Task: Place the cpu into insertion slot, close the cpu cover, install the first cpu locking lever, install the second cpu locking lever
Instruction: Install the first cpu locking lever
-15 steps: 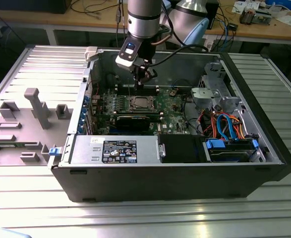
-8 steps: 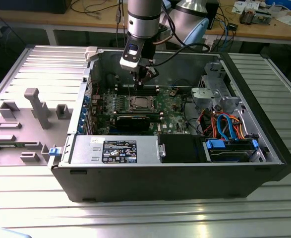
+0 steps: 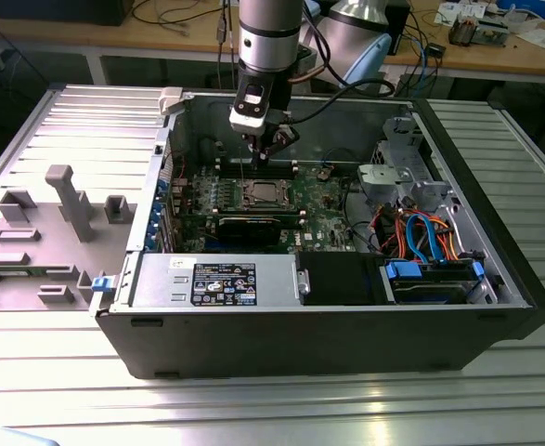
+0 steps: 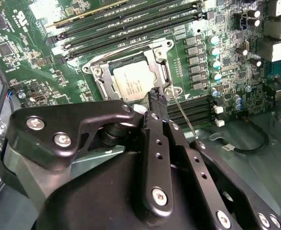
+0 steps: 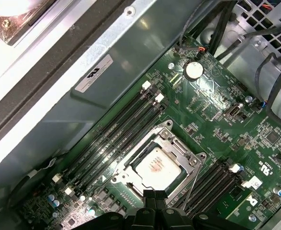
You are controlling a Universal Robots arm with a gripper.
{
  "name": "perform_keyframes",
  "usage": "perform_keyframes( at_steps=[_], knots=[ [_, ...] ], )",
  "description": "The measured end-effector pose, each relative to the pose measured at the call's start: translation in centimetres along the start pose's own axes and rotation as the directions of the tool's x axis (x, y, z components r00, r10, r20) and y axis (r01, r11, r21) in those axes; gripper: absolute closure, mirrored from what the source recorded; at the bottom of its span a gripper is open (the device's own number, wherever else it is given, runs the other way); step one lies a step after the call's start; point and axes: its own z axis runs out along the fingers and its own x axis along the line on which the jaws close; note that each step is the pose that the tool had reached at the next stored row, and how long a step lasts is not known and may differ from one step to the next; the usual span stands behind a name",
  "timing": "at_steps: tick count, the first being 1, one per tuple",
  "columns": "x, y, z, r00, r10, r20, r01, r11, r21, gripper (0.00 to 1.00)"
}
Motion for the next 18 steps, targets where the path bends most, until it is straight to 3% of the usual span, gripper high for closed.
perform_keyframes(
  at_steps=[12, 18],
  knots=[
    [0.11, -0.11, 0.01, 1.0, -0.008, 0.0, 0.008, 1.0, 0.0, 0.89],
    [0.17, -0.18, 0.0, 0.9983, -0.058, 0.0003, 0.058, 0.9983, 0.0008, 0.89]
  ],
)
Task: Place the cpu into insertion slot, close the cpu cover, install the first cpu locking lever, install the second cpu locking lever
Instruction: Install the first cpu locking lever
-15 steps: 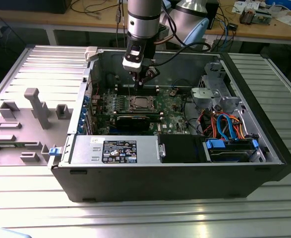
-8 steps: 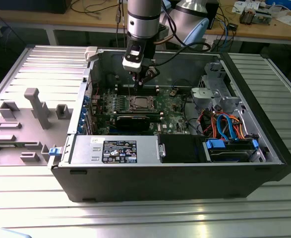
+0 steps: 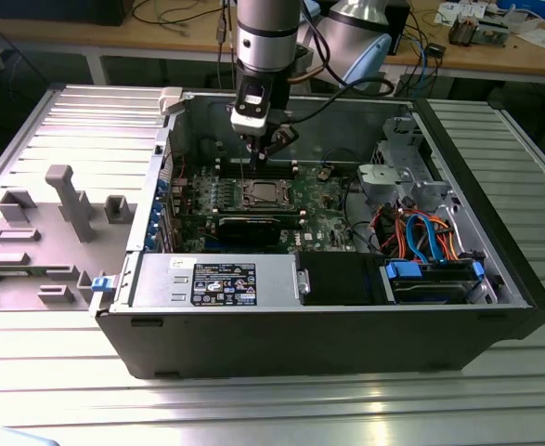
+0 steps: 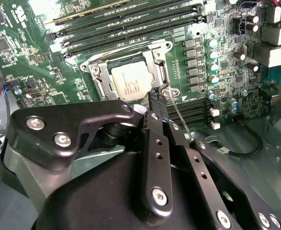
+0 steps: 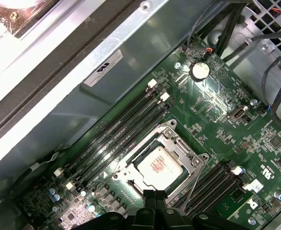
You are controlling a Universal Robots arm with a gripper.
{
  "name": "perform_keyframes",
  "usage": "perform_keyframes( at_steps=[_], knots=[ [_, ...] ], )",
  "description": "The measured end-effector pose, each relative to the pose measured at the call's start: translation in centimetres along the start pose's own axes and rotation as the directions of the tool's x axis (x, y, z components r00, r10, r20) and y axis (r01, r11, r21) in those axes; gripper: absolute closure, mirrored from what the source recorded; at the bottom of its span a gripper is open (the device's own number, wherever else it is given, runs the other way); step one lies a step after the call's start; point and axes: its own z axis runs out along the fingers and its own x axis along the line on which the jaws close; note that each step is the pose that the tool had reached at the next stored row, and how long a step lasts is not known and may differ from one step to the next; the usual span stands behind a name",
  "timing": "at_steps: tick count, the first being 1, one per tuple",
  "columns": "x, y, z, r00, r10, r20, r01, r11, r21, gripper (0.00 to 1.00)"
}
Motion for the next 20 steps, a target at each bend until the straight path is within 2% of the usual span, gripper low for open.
perform_keyframes(
  at_steps=[9, 14, 20],
  knots=[
    [0.03, -0.03, 0.0, 0.9978, -0.067, 0.0003, 0.067, 0.9978, 0.0009, 0.89],
    [0.07, -0.06, 0.0, 0.9935, -0.114, 0.0004, 0.114, 0.9935, 0.0015, 0.89],
    [0.13, -0.11, 0.01, 0.9894, -0.145, 0.0007, 0.145, 0.9894, 0.0019, 0.89]
  ],
)
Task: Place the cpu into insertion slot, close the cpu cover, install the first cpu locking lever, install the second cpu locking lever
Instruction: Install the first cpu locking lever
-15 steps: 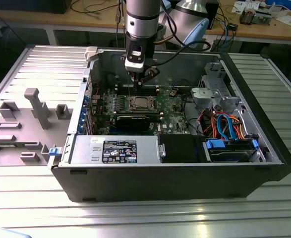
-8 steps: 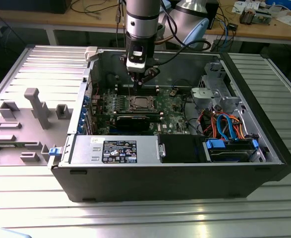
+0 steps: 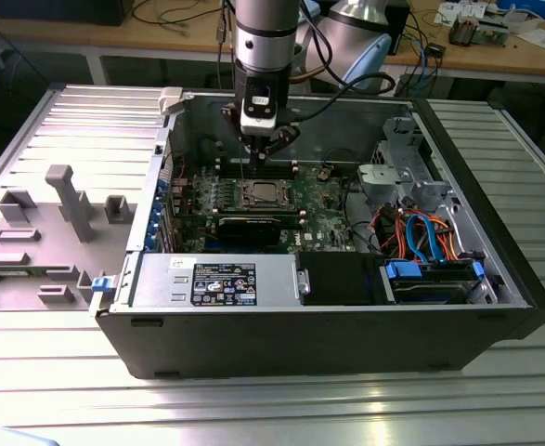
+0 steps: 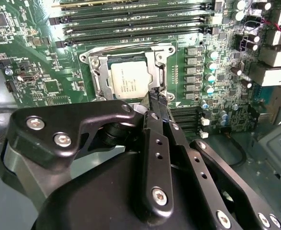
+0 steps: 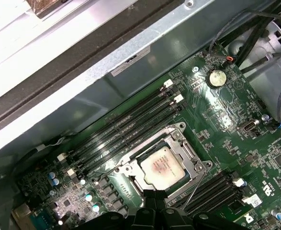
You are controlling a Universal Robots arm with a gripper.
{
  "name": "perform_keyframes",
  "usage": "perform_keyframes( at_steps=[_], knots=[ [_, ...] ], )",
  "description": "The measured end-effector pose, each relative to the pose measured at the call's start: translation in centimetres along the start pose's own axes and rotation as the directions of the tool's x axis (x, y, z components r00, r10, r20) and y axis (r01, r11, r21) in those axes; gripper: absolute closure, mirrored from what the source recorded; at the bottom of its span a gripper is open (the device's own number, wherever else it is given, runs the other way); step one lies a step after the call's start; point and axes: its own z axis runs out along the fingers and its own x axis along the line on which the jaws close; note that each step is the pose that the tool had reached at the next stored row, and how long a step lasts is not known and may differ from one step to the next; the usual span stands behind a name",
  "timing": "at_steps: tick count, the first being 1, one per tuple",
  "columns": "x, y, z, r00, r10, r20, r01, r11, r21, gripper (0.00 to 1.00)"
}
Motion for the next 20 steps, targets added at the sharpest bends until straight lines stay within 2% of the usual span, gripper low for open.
perform_keyframes(
  at_steps=[16, 20],
  knots=[
    [0.0, -0.01, -0.01, 1.0, -0.006, 0.0, 0.006, 1.0, 0.0002, 0.89],
    [0.05, -0.04, -0.01, 0.9991, -0.042, 0.0002, 0.042, 0.9991, 0.0007, 0.89]
  ],
)
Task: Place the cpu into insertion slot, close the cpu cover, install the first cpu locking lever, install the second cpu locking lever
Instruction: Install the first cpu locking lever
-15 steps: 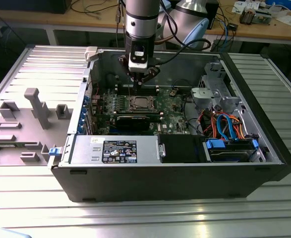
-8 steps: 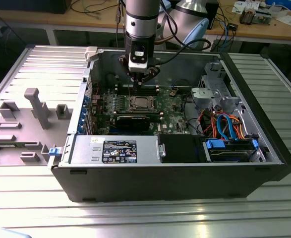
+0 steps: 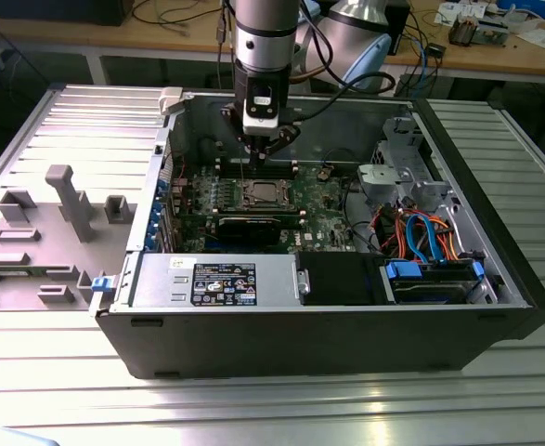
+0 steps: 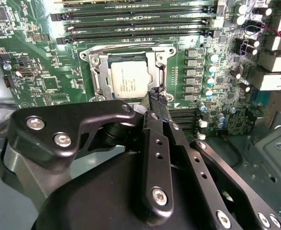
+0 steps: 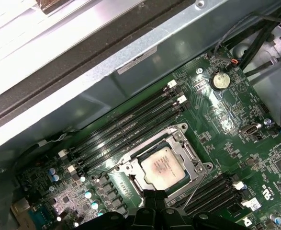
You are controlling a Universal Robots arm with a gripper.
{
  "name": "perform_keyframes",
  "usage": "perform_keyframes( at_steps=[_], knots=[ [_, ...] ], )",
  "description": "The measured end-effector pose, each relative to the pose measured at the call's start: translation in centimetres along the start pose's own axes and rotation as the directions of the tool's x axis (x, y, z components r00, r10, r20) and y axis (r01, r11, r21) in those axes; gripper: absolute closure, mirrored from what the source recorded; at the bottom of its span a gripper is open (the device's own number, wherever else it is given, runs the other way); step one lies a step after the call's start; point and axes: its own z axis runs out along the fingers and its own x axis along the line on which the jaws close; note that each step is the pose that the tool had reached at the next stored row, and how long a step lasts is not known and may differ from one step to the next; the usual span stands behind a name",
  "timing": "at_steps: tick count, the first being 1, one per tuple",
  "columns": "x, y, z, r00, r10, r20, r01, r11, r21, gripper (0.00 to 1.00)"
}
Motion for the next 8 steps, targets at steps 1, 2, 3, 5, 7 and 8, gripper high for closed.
perform_keyframes(
  at_steps=[1, 2, 3, 5, 7, 8],
  knots=[
    [0.04, -0.02, 0.01, 1.0, -0.003, 0.0, 0.003, 1.0, -0.0001, 0.89],
    [0.15, -0.09, 0.01, 1.0, -0.005, 0.0, 0.005, 1.0, -0.0002, 0.89],
    [0.23, -0.15, 0.01, 1.0, -0.006, 0.0, 0.006, 1.0, 0.0, 0.89],
    [0.39, -0.24, 0.01, 1.0, -0.008, 0.0, 0.008, 1.0, 0.0001, 0.89],
    [0.6, -0.37, 0.01, 1.0, -0.01, 0.0, 0.01, 1.0, 0.0001, 0.89],
    [0.66, -0.42, 0.01, 0.9999, -0.012, 0.0, 0.012, 0.9999, 0.0002, 0.89]
  ],
)
